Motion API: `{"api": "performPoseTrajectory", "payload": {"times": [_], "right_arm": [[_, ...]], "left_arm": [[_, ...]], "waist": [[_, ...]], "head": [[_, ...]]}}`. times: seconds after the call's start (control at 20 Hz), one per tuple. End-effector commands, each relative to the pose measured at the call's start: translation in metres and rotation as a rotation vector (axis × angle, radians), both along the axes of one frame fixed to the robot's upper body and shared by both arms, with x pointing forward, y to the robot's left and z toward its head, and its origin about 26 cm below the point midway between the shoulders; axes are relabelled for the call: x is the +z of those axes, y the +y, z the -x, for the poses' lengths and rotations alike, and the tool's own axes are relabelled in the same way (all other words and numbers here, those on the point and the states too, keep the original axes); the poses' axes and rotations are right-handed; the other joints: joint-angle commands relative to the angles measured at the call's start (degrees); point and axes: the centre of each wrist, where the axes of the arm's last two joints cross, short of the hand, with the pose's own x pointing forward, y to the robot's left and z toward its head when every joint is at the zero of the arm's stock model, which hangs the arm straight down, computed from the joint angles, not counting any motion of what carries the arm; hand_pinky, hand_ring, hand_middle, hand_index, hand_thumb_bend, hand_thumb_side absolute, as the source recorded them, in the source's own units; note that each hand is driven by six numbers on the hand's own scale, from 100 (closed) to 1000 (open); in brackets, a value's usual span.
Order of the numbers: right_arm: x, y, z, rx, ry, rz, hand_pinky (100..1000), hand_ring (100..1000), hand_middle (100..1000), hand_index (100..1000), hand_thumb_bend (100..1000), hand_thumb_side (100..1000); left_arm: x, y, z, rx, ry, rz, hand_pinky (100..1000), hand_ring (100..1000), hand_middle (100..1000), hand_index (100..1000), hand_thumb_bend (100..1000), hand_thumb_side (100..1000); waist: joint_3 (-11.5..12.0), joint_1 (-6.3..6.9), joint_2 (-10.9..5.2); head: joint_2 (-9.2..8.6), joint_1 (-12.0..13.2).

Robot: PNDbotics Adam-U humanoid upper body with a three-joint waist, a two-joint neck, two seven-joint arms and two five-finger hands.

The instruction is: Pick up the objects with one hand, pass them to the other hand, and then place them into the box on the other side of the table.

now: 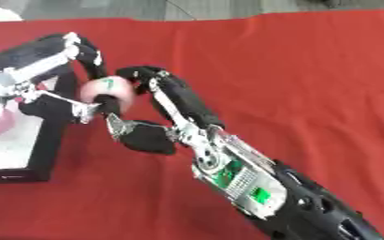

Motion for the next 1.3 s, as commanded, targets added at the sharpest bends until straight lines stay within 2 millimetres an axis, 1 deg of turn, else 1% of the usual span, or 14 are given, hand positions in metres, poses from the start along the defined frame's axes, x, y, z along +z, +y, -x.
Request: {"api": "performPoseTrajectory", "payload": {"times": [0.05, 0.3, 0.45, 0.8, 0.95, 1.3], "right_arm": [[0.007, -0.005, -0.001, -0.035, -0.041, 0.014, 813, 765, 801, 928, 100, 694], [0.008, -0.01, -0.001, -0.08, -0.051, 0.016, 816, 771, 808, 934, 100, 712], [0.01, -0.014, -0.001, -0.098, -0.057, 0.011, 815, 771, 808, 933, 100, 701], [0.014, -0.021, -0.002, -0.131, -0.051, -0.025, 806, 759, 799, 916, 100, 631], [0.015, -0.024, -0.002, -0.141, -0.045, -0.045, 803, 751, 793, 906, 100, 621], [0.018, -0.026, -0.001, -0.151, -0.051, -0.086, 800, 741, 784, 896, 100, 606]], "left_arm": [[0.008, 0.013, -0.001, 0.04, -0.052, 0.009, 649, 492, 355, 297, 100, 114], [0.004, 0.032, -0.001, 0.099, -0.057, 0.03, 646, 490, 351, 297, 100, 107], [0.003, 0.047, 0.0, 0.15, -0.063, 0.045, 647, 491, 351, 299, 100, 108], [0.0, 0.084, 0.003, 0.285, -0.103, 0.097, 647, 493, 356, 306, 100, 110], [-0.003, 0.101, 0.003, 0.349, -0.114, 0.124, 648, 494, 358, 308, 100, 115], [-0.024, 0.141, -0.012, 0.54, -0.1, 0.187, 652, 497, 366, 316, 100, 127]], "waist": [[0.0, 0.12, -1.32], [-0.1, 0.15, -1.27], [-0.2, 0.1, -1.26], [-0.1, 0.05, -1.21], [-0.1, 0.01, -1.17], [0.0, -0.33, -1.15]], "head": [[-0.33, 0.4], [-0.43, 0.4], [-0.49, 0.6], [-0.79, 3.1], [-0.97, 4.0], [-1.31, 6.0]]}}
